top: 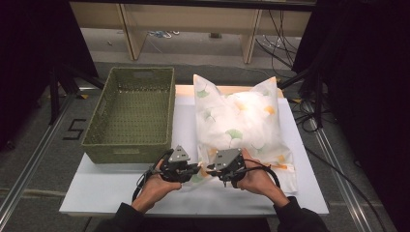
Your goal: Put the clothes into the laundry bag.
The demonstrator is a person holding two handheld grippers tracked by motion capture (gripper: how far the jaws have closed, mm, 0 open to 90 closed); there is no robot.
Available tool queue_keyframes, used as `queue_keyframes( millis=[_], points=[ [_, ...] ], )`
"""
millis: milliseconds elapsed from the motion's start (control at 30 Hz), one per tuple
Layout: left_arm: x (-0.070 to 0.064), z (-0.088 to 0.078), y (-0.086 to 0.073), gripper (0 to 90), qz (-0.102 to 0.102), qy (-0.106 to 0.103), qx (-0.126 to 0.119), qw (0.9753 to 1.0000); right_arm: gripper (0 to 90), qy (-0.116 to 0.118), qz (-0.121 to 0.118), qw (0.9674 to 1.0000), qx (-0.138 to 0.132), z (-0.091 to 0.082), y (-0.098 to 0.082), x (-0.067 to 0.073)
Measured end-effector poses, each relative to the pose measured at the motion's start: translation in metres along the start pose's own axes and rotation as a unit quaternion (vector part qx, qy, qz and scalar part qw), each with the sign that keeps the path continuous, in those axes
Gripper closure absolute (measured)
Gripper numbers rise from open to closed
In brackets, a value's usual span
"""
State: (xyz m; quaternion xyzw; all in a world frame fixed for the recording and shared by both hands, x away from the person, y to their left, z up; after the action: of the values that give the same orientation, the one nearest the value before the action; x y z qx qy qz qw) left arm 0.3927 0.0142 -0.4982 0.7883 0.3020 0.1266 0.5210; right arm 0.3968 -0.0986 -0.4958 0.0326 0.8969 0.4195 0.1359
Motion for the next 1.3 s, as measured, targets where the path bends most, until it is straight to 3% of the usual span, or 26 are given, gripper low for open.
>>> queue_keyframes(
  millis=[33, 67, 100, 133, 167, 200, 333, 400, 500, 567, 667, 867, 1033, 1133, 1200, 1267, 1300],
  points=[
    [-0.001, 0.001, 0.0, 82.4, -0.007, -0.001, -0.004, 1.0, 78.3, 0.002, 0.004, 1.0, 0.001, 0.0, -0.001, 0.0],
    [0.001, 0.001, -0.001, 81.5, -0.001, -0.003, 0.003, 1.0, 77.9, 0.0, 0.007, 1.0, 0.001, 0.0, -0.001, -0.002],
    [0.0, 0.004, 0.001, 79.1, -0.02, 0.0, -0.008, 0.9998, 77.9, 0.0, 0.011, 0.9999, -0.001, 0.001, -0.001, -0.002],
    [0.002, 0.004, -0.001, 76.4, -0.019, 0.0, 0.003, 0.9998, 77.9, -0.001, 0.011, 0.9999, 0.0, 0.001, -0.001, -0.002],
    [0.004, 0.006, -0.004, 73.8, -0.03, 0.002, 0.011, 0.9995, 77.5, 0.0, 0.011, 0.9999, 0.002, 0.001, -0.001, -0.001],
    [0.006, 0.007, -0.007, 73.8, -0.033, 0.001, 0.021, 0.9993, 77.1, 0.001, 0.012, 0.9999, 0.003, 0.002, -0.002, -0.001],
    [0.012, 0.009, -0.007, 74.7, -0.054, 0.0, 0.015, 0.9984, 74.8, -0.001, 0.022, 0.9997, 0.01, 0.004, -0.005, -0.001],
    [0.014, 0.007, -0.004, 75.3, -0.052, -0.006, 0.005, 0.9986, 72.7, 0.004, 0.021, 0.9997, 0.011, 0.004, -0.005, -0.002],
    [0.012, 0.003, -0.003, 73.8, -0.051, -0.023, 0.01, 0.9984, 70.8, -0.002, 0.031, 0.9995, 0.008, 0.004, -0.005, -0.003],
    [0.014, 0.0, -0.001, 73.0, -0.044, -0.028, 0.006, 0.9986, 69.7, -0.002, 0.033, 0.9994, 0.008, 0.003, -0.005, -0.004],
    [0.016, -0.002, -0.002, 76.5, -0.055, -0.024, 0.01, 0.9982, 68.7, -0.001, 0.037, 0.9993, 0.005, 0.003, -0.004, -0.004],
    [0.015, -0.002, -0.001, 83.2, -0.04, -0.019, 0.002, 0.999, 68.1, -0.001, 0.037, 0.9993, 0.002, 0.006, -0.003, -0.003],
    [0.006, -0.001, -0.001, 84.0, 0.013, -0.027, 0.018, 0.9994, 69.6, 0.005, 0.049, 0.9988, -0.007, 0.009, -0.001, -0.003],
    [0.002, 0.001, -0.001, 83.9, 0.011, -0.026, 0.015, 0.9995, 72.0, 0.01, 0.048, 0.9988, -0.004, 0.012, -0.002, -0.002],
    [0.004, 0.0, -0.002, 84.0, 0.029, -0.031, 0.023, 0.9988, 75.0, 0.014, 0.05, 0.9986, -0.008, 0.014, -0.001, -0.002],
    [0.002, 0.001, -0.001, 83.9, 0.024, -0.03, 0.017, 0.9991, 78.9, 0.017, 0.054, 0.9984, -0.01, 0.015, -0.001, -0.002],
    [0.003, 0.0, -0.001, 83.9, 0.028, -0.029, 0.019, 0.999, 82.2, 0.021, 0.044, 0.9987, -0.012, 0.016, -0.001, -0.003]
  ],
)
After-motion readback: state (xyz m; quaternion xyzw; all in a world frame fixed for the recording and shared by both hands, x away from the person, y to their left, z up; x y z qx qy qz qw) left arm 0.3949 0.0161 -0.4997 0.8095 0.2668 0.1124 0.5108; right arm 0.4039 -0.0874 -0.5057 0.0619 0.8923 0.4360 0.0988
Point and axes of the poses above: each handheld gripper's, and its own axes: z roughly forward along the jaws, y roughly out of its top, x roughly to its left, the point moved 8 cm from there along z, roughly forward along the jaws, and after that the axes turned 11 degrees about -x, right-handed, at the moved point
